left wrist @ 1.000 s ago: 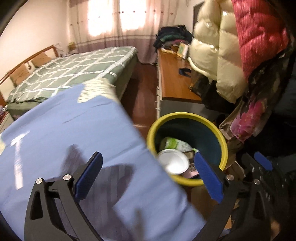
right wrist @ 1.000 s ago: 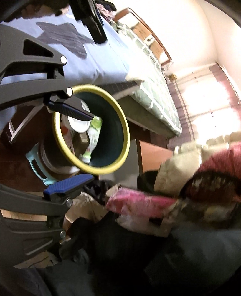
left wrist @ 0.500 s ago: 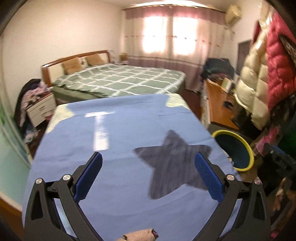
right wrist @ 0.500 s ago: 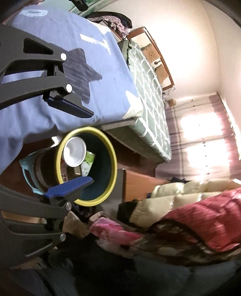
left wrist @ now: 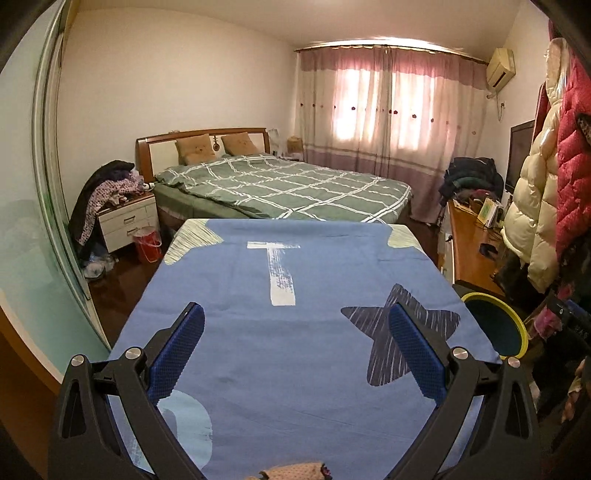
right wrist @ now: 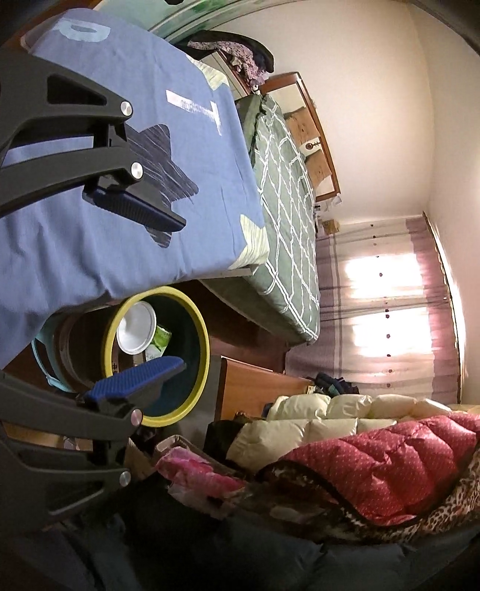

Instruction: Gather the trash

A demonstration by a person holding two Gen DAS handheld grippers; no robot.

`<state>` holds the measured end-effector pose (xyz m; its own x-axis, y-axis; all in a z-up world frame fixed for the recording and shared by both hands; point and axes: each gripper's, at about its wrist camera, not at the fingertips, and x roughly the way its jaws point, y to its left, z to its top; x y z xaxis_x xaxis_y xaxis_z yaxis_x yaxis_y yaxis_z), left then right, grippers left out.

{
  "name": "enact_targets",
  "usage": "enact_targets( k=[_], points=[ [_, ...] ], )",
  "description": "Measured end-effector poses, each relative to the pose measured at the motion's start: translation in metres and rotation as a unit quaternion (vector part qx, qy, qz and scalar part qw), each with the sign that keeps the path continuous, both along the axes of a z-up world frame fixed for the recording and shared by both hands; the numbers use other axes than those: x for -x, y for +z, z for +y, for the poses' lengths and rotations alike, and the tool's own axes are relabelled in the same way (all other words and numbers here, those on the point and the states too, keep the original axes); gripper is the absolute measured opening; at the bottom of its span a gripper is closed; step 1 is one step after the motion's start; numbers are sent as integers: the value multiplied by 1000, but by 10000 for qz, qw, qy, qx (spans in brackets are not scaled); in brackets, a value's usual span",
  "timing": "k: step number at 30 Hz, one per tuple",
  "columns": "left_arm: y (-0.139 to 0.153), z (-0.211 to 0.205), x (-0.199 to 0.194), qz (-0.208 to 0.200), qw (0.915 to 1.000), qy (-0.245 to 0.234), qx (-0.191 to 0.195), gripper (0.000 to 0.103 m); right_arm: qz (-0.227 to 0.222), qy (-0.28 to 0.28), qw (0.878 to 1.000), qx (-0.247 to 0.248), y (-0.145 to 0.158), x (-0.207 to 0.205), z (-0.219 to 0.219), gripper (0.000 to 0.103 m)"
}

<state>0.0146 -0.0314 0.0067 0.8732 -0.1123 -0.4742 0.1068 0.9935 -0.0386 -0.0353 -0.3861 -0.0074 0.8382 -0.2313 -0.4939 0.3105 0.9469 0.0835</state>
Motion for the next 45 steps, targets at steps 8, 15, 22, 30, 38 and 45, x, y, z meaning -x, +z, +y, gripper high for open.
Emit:
enact_targets(
  k=[8,15,22,30,38,45],
  points=[
    [-2,-1,-1,66,10000,-2,14,98,5,43,10000,11,0,0,4,67],
    [-2,-3,-3,85,10000,13,12,98,40,76,10000,-29,-2,-3,9,67],
    [-6,-5,-4,140,9999,-8,2,98,39,77,10000,-36,-2,-4,8,68],
    [-7,-7,-9,148,9999,-4,-14,98,40,74,10000,-36,-2,-4,8,68],
    [-7,-8,-9,149,9999,12,-29,98,56,94,9999,-84,-5,-5,9,68],
    [-8,-8,-10,161,9999,4,-46,98,65,103,9999,-93,-6,-6,9,68]
  ],
)
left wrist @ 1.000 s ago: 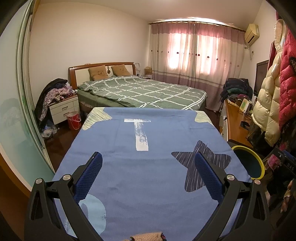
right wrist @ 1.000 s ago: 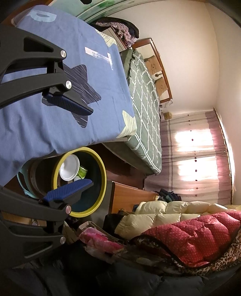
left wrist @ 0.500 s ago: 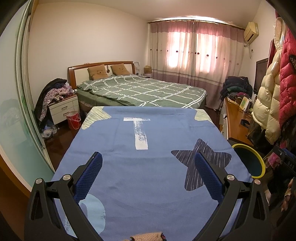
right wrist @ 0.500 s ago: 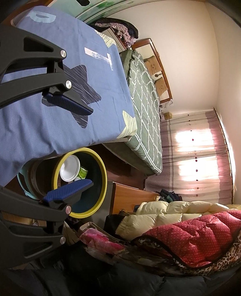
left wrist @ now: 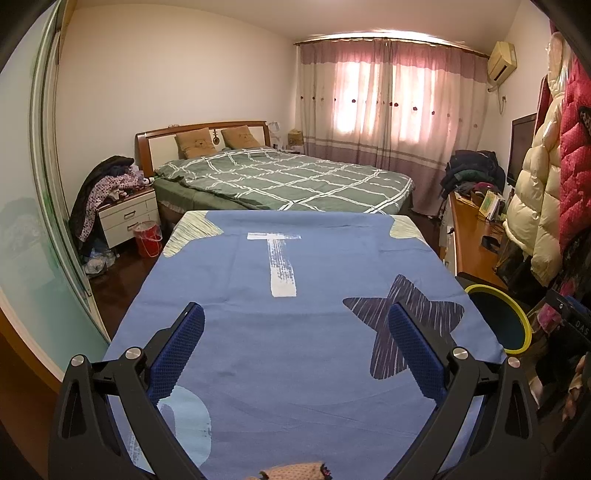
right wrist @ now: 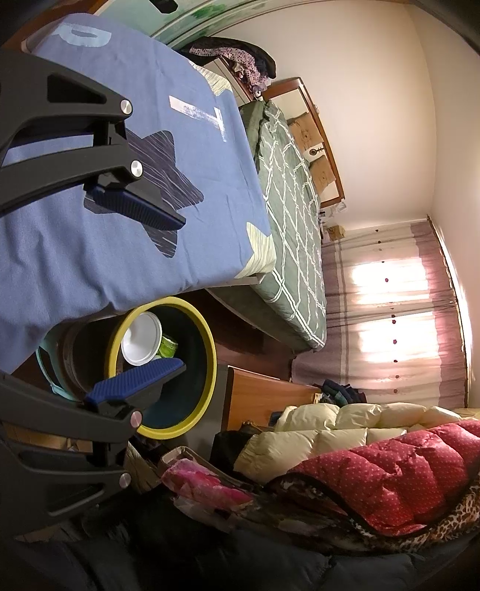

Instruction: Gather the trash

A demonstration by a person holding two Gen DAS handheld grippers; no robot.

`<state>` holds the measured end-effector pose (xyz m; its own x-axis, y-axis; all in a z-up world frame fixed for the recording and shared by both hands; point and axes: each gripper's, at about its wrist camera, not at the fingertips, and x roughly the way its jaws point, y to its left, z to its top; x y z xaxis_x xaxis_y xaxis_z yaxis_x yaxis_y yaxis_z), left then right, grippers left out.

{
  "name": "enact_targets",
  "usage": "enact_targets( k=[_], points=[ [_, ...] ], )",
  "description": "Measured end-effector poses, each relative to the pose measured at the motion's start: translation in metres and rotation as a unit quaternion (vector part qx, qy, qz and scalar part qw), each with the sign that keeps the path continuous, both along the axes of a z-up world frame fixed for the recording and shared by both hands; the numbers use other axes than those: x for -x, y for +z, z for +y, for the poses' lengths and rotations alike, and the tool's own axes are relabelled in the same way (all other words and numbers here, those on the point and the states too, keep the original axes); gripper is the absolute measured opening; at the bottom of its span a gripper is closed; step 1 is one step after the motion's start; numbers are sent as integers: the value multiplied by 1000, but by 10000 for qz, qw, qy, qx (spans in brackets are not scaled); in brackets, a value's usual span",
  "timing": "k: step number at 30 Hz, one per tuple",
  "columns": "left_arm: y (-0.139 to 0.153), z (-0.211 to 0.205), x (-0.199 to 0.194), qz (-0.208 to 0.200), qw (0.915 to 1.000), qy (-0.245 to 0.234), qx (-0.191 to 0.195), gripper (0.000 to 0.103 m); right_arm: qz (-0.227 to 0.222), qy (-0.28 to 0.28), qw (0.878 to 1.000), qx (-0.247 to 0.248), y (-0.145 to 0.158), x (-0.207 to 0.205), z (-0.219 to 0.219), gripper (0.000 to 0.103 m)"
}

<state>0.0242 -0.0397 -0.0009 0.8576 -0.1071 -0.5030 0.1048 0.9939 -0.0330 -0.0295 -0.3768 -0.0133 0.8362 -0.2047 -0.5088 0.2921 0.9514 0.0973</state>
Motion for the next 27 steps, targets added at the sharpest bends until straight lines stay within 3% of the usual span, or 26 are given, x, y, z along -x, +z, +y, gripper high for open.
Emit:
enact_targets(
  k=[27],
  points=[
    [1,0,-2,-24,10000,-1,-34,98,5,16,10000,-19,-1,-2,2,68]
  ],
)
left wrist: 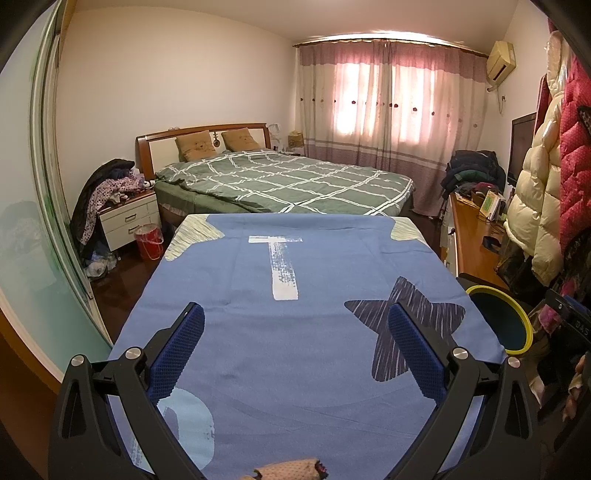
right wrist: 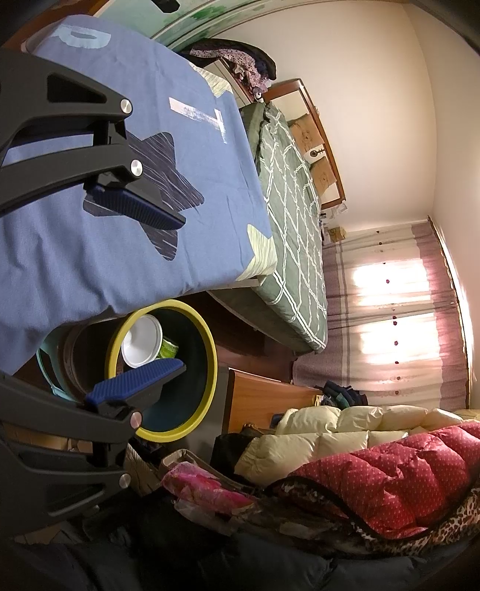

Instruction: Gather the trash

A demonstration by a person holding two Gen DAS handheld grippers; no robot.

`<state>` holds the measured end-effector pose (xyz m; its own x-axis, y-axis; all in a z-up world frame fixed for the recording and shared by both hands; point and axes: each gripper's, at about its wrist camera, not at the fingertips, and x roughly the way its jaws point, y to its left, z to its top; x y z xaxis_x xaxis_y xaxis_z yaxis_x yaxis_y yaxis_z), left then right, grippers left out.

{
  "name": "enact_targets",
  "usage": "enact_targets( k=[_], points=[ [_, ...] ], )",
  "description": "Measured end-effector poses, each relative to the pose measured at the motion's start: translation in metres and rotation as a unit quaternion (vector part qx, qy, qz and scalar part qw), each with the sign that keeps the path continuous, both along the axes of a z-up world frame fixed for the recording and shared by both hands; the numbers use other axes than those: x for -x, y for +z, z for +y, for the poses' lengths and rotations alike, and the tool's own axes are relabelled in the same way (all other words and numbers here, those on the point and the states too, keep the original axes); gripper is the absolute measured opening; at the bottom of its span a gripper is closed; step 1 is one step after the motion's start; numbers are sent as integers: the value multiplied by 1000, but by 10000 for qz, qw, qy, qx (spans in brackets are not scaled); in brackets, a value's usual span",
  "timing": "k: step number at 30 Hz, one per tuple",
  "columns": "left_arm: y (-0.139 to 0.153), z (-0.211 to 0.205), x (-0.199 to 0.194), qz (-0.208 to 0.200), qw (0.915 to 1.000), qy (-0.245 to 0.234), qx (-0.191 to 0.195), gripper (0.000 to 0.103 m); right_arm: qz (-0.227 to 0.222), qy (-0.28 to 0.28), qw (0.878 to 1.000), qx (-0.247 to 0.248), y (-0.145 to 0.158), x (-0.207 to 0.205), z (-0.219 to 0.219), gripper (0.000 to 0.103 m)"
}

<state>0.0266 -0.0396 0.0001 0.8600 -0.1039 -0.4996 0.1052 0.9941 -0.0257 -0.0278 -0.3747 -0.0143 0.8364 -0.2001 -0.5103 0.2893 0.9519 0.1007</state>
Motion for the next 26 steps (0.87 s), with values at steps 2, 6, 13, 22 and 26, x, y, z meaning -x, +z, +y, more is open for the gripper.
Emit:
enact_targets(
  k=[2,6,13,22,26],
  points=[
    [1,1,-1,12,10000,-14,2,98,6,2,10000,-1,0,0,1,68],
    [0,2,-3,61,10000,-40,34,98,3,-4,10000,-1,0,0,0,68],
    [-4,1,-8,137,9999,-44,20,98,23,10,10000,-12,-2,-1,4,69],
    [-16,4,-38,355,9993,-82,-37,98,65,371,9992,-107,-5,-27,14,92],
    [-37,16,-92,647,9978,86,-144,98,306,753,9964,-221,-12,-74,31,96]
  ],
)
